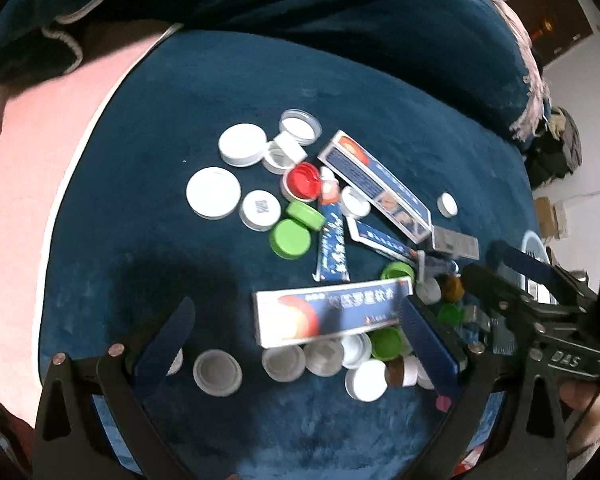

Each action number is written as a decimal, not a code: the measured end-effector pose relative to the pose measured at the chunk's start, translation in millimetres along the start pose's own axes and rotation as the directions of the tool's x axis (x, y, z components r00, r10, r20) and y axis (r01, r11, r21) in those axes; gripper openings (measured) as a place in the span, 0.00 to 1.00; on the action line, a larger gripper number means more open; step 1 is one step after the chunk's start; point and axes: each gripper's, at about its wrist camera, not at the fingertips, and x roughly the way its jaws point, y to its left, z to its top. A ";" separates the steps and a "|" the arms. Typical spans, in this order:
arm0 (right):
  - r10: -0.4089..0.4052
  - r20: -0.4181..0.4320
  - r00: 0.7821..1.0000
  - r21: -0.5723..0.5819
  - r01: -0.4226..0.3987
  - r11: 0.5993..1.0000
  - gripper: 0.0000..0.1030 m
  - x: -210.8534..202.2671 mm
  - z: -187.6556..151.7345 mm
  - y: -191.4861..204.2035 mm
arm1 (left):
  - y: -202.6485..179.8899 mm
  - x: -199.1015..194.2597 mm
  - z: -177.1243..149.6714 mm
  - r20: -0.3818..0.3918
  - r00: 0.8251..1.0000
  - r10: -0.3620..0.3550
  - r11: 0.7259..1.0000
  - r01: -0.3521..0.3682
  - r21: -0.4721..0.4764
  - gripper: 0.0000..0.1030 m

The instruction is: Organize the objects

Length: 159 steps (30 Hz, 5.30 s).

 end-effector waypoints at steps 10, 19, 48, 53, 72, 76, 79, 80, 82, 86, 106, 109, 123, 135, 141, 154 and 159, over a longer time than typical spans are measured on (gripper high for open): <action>-0.038 -0.102 0.994 -0.226 0.014 0.974 0.98 64.6 57.7 16.4 | 13.2 3.1 13.6 0.014 0.999 0.051 0.998 -0.052 0.025 0.99; 0.034 -0.242 0.970 -0.312 -0.111 0.944 0.51 107.2 70.3 27.4 | 18.3 8.7 20.2 -0.007 0.999 0.040 0.998 -0.040 0.056 0.99; 0.168 -0.167 0.972 0.072 -0.158 0.985 0.41 29.4 -25.6 -22.8 | -59.7 73.6 -20.6 -0.047 0.986 0.157 0.821 -0.104 0.562 0.97; 0.152 -0.183 0.971 0.053 -0.144 0.988 0.39 39.9 -24.7 -14.4 | -61.8 75.8 -17.7 -0.071 0.993 0.096 0.832 -0.041 0.553 0.62; 0.158 -0.140 0.977 0.068 -0.150 0.986 0.36 32.5 -20.8 -9.2 | -35.2 51.4 -2.4 -0.083 0.994 -0.077 0.936 0.100 0.337 0.43; 0.183 -0.078 0.980 0.103 -0.174 0.979 0.36 6.7 -22.1 -16.0 | -36.0 30.1 3.9 -0.045 0.989 -0.140 0.944 0.147 0.296 0.42; 0.190 -0.044 0.981 0.128 -0.184 0.975 0.36 -11.2 -26.2 -22.3 | -41.5 17.7 6.5 -0.019 0.987 -0.161 0.949 0.160 0.272 0.42; 0.191 -0.031 0.981 0.139 -0.185 0.973 0.36 -16.3 -27.6 -23.5 | -44.1 14.1 6.9 -0.011 0.986 -0.165 0.949 0.161 0.272 0.42; 0.190 -0.003 0.982 0.170 -0.186 0.968 0.36 -26.9 -30.7 -30.8 | -53.0 5.9 5.4 0.004 0.986 -0.168 0.945 0.160 0.284 0.42; 0.186 0.038 0.982 0.229 -0.189 0.955 0.36 -43.9 -42.6 -44.7 | -78.0 -2.7 -0.9 0.019 0.986 -0.163 0.933 0.148 0.329 0.42; -0.123 0.255 0.959 0.608 -0.061 0.792 0.36 -139.0 -135.7 -172.4 | -248.1 -31.5 -56.1 -0.109 0.925 -0.363 0.776 0.365 0.514 0.43; -0.233 0.230 0.945 0.659 0.025 0.752 0.36 -145.4 -147.7 -191.7 | -278.1 -24.5 -62.4 -0.138 0.912 -0.385 0.758 0.398 0.517 0.43; -0.279 0.134 0.951 0.805 0.060 0.590 0.89 -128.8 -164.1 -233.2 | -317.8 12.5 -67.8 -0.175 0.926 -0.336 0.780 0.377 0.499 0.94; -0.251 0.132 0.959 0.704 0.088 0.705 0.95 -126.5 -147.3 -189.9 | -246.7 -23.4 -46.6 -0.022 0.978 -0.209 0.842 0.191 0.504 0.96; -0.230 0.157 0.960 0.617 0.086 0.783 0.95 -121.2 -121.8 -149.7 | -209.5 -45.9 -33.7 0.056 0.990 -0.131 0.862 0.085 0.500 0.96; -0.143 0.150 0.978 0.420 0.068 0.905 0.95 -96.0 -69.6 -57.6 | -112.7 -69.9 6.4 0.116 0.993 0.002 0.918 -0.047 0.394 0.96; -0.037 0.125 0.991 0.409 -0.017 0.912 0.95 -74.8 -61.5 -43.5 | -76.1 -59.3 17.2 0.076 0.996 0.036 0.939 -0.059 0.337 0.96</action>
